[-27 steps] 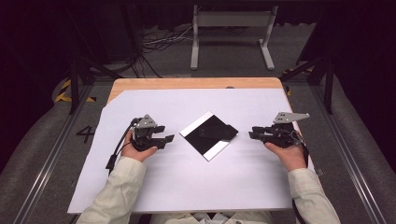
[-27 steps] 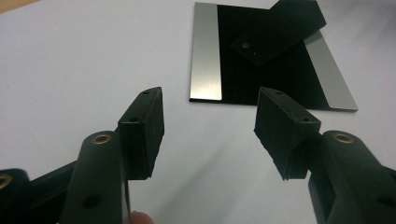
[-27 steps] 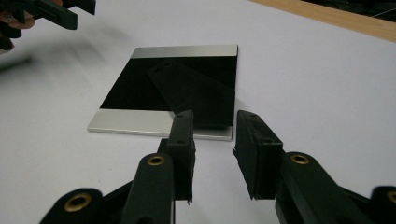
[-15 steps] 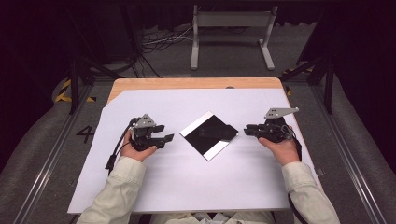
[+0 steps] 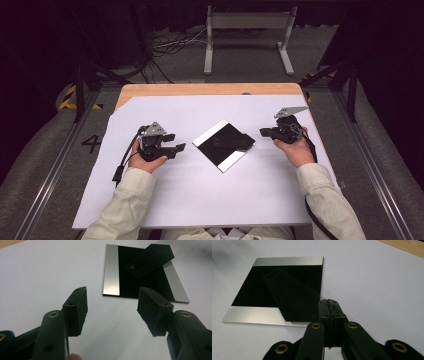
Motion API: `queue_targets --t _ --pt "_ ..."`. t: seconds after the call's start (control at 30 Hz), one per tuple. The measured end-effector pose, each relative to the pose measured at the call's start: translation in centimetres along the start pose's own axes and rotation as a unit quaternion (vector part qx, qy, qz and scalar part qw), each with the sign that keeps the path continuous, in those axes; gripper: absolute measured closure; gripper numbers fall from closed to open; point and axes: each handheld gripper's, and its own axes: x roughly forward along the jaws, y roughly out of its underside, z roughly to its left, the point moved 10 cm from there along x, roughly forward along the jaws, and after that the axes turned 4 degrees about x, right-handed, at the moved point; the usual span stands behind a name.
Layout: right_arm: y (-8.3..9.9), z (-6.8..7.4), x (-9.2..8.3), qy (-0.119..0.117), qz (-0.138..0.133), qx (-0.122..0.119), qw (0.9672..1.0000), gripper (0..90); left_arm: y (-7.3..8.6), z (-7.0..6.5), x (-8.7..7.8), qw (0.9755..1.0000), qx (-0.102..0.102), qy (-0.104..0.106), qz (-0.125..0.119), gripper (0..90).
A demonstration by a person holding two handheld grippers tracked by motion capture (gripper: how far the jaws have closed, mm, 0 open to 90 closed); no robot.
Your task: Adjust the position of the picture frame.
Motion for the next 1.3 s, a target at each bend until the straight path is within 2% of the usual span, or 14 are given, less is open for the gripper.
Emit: queue_targets --t 0.17,0.6,0.93,1.3 --pt "0.1 -0.7 1.1 0.002 0.027 0.01 0.9996 89.9 0.0 0.0 0.1 1.0 0.0 -0.001 0.002 41.8" --pt "0.9 -0.8 3.4 -0.005 0.077 0.017 0.9969 89.9 0.1 0.1 0.1 1.0 -0.005 0.001 0.006 41.6" --pt "1.7 -0.7 4.4 -0.008 0.101 0.021 0.9946 89.9 0.2 0.0 0.2 0.9999 -0.006 0.006 0.007 41.0" --pt "2.4 -0.2 4.8 -0.014 0.124 0.008 0.9921 90.0 0.2 0.0 0.1 0.9999 -0.01 0.006 0.006 40.8"
